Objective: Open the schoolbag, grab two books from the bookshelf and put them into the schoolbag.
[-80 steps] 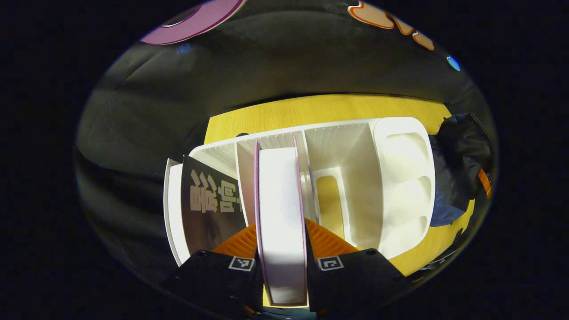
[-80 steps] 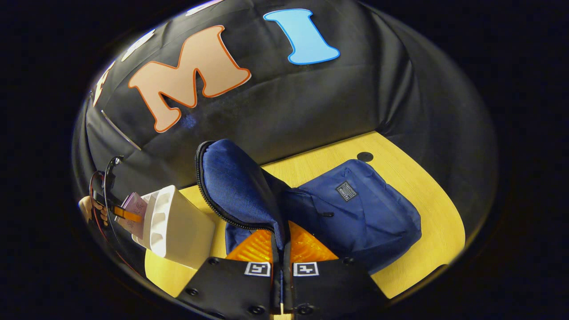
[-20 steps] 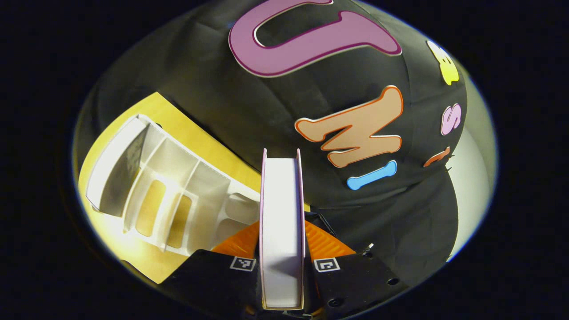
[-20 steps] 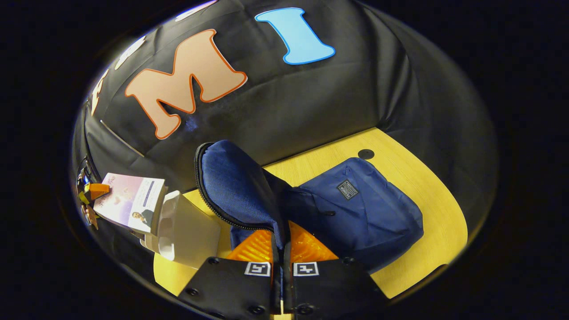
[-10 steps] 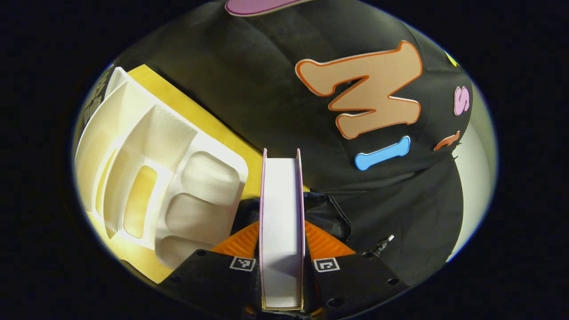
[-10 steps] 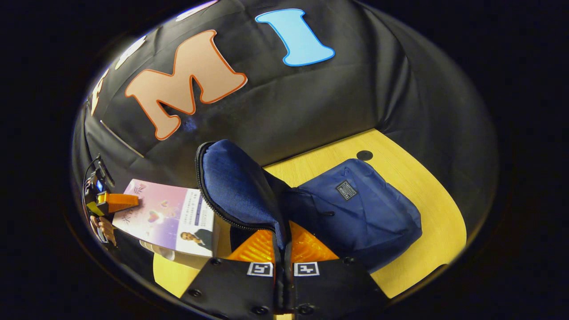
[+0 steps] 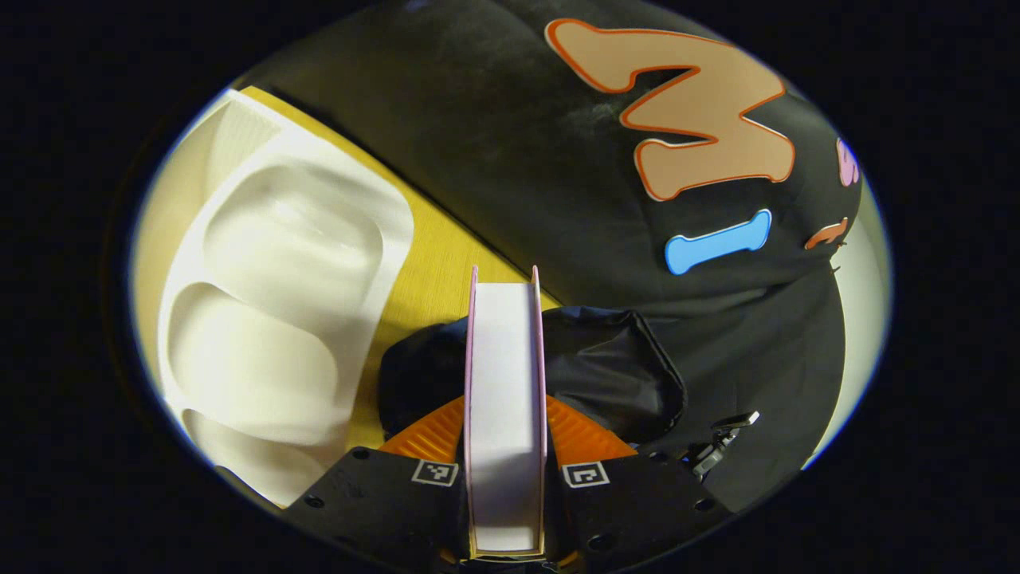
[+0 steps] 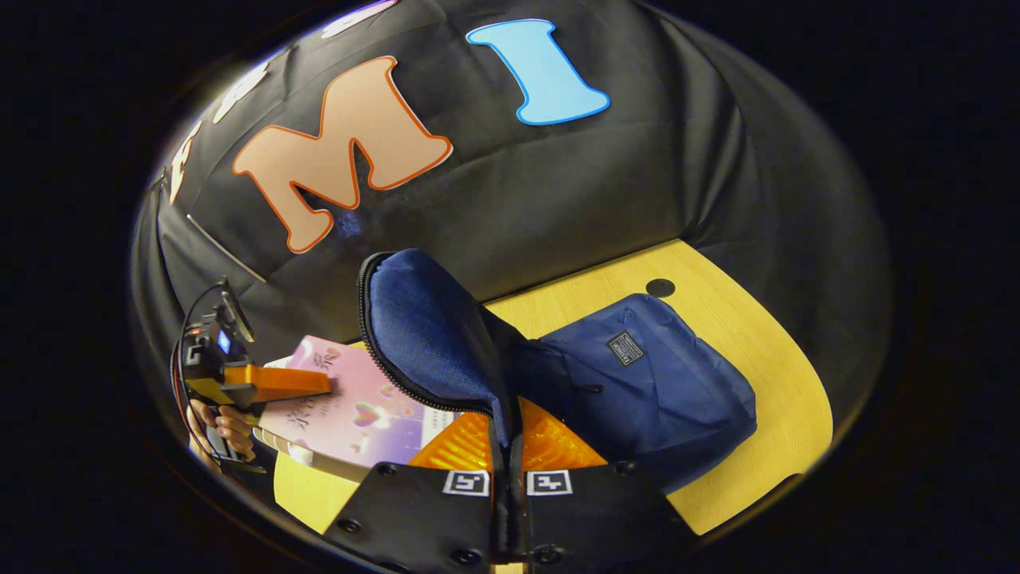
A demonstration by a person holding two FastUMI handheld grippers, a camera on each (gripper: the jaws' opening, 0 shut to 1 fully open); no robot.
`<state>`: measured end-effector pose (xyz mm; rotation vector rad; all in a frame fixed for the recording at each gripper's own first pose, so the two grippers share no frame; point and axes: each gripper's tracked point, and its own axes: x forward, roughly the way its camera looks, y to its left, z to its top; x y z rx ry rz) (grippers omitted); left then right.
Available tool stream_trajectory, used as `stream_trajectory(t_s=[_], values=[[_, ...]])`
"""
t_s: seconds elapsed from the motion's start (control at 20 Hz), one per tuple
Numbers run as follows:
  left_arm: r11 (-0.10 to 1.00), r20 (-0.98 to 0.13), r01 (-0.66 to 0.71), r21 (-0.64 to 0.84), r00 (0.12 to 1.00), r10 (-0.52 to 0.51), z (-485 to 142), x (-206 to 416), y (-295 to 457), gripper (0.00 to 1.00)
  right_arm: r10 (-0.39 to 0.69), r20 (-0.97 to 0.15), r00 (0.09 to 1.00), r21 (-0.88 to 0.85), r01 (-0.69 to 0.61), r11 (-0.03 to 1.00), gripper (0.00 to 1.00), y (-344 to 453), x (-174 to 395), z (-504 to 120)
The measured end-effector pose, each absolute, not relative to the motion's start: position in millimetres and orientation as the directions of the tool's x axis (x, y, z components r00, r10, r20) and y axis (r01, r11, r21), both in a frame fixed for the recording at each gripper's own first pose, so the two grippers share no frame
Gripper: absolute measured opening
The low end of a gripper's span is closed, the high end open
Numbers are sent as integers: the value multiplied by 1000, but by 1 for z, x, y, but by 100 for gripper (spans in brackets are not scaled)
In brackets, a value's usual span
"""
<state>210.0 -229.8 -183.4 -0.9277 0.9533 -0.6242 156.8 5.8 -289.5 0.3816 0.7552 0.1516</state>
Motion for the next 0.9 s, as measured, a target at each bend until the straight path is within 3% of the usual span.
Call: stream_trajectory(t_s=[0.5,0.9], values=[[420,-382,0,-908,411,-827,-218,209,-308,33,275,-618,736,404,-3,915,4,1,160,-275],[348,-340,-62,-936,422,-840,-234,204,-353,33,279,-586,761,421,-8,907,2,-6,170,-264]])
